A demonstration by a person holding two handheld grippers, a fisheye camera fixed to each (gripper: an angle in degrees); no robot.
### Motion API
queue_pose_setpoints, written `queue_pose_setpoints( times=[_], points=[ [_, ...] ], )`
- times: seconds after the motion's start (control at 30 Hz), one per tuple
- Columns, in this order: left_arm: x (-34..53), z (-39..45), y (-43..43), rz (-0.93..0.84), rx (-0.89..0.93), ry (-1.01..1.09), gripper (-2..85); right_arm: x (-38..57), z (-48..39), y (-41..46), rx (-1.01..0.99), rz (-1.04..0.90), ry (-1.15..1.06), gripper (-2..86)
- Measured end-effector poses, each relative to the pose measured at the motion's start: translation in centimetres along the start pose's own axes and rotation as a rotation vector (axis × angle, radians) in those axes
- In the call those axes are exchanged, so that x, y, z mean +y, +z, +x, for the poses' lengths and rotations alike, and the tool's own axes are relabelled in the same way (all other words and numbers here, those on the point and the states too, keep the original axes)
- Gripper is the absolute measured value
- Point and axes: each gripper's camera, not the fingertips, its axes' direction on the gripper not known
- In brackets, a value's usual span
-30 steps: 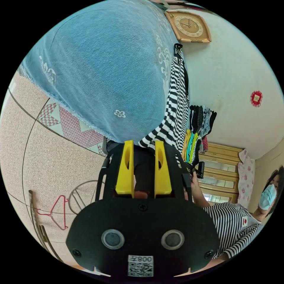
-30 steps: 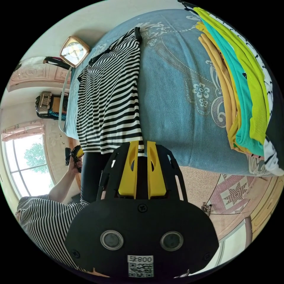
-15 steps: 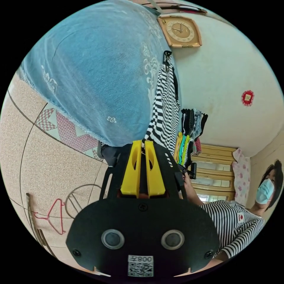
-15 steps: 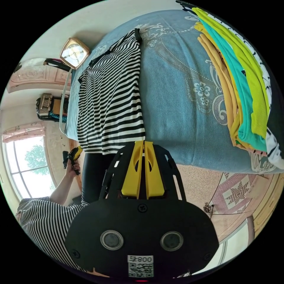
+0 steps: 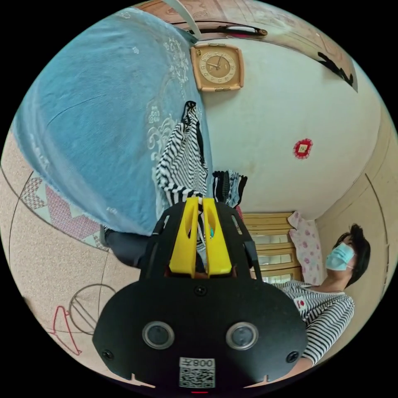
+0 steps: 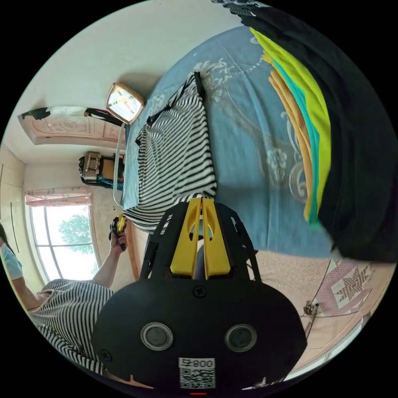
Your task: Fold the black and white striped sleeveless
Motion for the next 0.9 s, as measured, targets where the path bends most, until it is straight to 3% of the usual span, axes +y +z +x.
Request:
queue_pose_setpoints(
  times=[0.13,0.3,0.5,0.67,0.9],
  points=[
    [-5.5,3.9,2.8,0.019,0.037,0.051,1.9,-6.4,-1.8,-3.8,-0.038,0.092,-0.071,0.2],
    [-14.2,19.3,5.7,0.097,0.101,0.341,2.0,-14.6,-9.9,-14.9,-0.072,0.302,-0.264,0.1],
    [-13.7,35.9,4.8,0.119,0.091,0.686,2.1,-12.6,-17.7,-25.1,-0.05,0.465,-0.489,0.2],
    [-8.5,38.7,2.8,0.077,0.064,0.766,2.0,-6.8,-16.7,-27.0,-0.094,0.478,-0.542,0.2],
    [0.9,30.1,0.3,0.004,0.059,0.597,2.0,2.1,-9.8,-22.2,-0.126,0.321,-0.453,0.2]
  ],
)
